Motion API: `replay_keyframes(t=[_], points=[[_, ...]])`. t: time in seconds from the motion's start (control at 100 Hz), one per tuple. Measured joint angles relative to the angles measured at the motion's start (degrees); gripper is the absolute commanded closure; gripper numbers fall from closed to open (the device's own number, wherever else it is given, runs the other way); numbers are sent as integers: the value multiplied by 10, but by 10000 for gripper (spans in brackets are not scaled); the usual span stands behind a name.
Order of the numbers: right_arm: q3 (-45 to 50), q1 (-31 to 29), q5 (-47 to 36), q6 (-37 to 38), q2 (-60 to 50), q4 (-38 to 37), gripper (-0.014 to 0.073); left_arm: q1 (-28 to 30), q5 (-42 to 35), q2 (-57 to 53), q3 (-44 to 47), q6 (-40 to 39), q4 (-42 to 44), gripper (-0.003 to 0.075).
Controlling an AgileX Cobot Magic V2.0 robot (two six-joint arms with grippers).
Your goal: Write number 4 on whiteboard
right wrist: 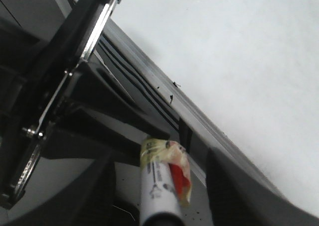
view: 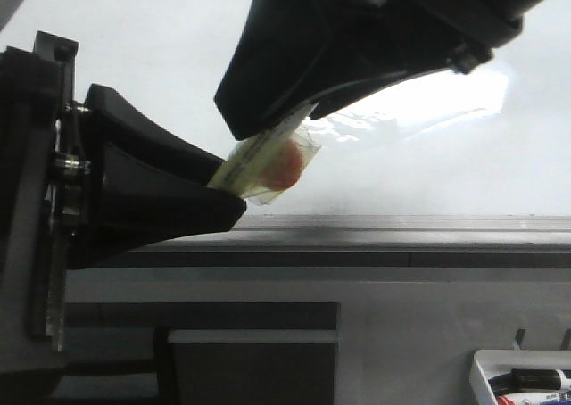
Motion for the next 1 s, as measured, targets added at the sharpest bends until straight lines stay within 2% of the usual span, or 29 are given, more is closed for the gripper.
replay_keyframes(t=[0.05, 0.1, 0.13, 0.28, 0.32, 0.37, 0.5, 0.57, 0.68, 0.83, 1.0], points=[[-4, 0, 0, 0, 6, 0, 453, 0, 0, 0, 0, 0, 0, 741], [-5, 0, 0, 0, 8, 0, 608, 0, 0, 0, 0, 0, 0, 741], [-6, 0, 0, 0, 8, 0, 662, 0, 0, 0, 0, 0, 1, 741], [-6, 1, 0, 0, 8, 0, 656, 0, 0, 0, 0, 2, 4, 736], [-6, 1, 0, 0, 8, 0, 656, 0, 0, 0, 0, 2, 4, 710], [-6, 1, 0, 1, 8, 0, 656, 0, 0, 0, 0, 2, 4, 645], [-6, 1, 6, 1, 8, 0, 657, 0, 0, 0, 0, 2, 4, 379], [-6, 1, 12, 1, 9, 0, 657, 0, 0, -4, 0, 1, -2, 307], [-14, 1, 26, 1, 9, 0, 657, 0, 11, -30, 1, 1, -31, 303], [-37, 0, 42, 1, 9, 0, 656, 0, 74, -115, 13, 0, -95, 303], [-66, -40, 49, 1, 9, 0, 656, 0, 127, -230, 34, 0, -188, 303]])
